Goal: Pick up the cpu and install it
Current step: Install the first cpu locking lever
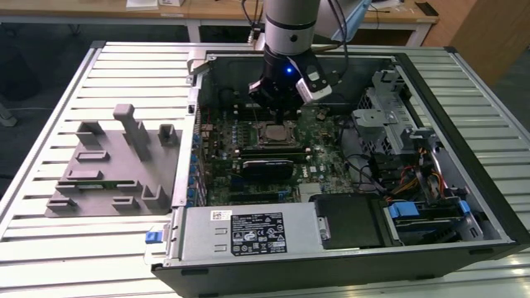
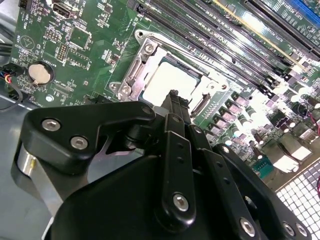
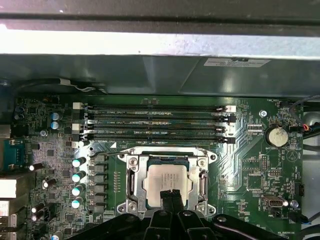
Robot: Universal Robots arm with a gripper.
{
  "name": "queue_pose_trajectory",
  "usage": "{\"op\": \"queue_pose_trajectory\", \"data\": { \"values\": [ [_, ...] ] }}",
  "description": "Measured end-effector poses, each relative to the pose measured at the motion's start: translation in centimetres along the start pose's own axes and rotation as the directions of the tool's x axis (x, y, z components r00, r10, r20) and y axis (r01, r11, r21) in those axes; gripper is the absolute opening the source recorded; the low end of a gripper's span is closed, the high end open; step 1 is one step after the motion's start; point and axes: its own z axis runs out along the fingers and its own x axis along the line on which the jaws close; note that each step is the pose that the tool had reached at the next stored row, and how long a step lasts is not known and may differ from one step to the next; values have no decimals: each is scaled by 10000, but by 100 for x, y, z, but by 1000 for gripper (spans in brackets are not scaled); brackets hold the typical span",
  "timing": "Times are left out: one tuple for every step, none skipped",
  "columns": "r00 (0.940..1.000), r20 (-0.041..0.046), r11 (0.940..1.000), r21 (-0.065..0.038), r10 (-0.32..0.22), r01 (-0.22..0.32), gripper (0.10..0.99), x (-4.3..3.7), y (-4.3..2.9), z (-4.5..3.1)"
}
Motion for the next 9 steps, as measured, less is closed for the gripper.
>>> {"op": "queue_pose_trajectory", "data": {
  "values": [
    [10000,0,10000,0,0,0,106,0,0,-1],
    [10000,0,10000,0,0,0,106,0,0,-1],
    [10000,0,10000,0,0,0,106,1,0,-1],
    [10000,0,10000,0,1,-1,106,3,0,-1],
    [10000,0,10000,1,1,-1,106,6,0,-1],
    [10000,-1,10000,2,0,0,106,12,0,-2],
    [10000,1,10000,1,0,0,106,20,0,-1],
    [10000,0,10000,1,0,0,106,30,0,-2],
    [10000,0,10000,1,-1,1,106,36,0,-2]
  ]
}}
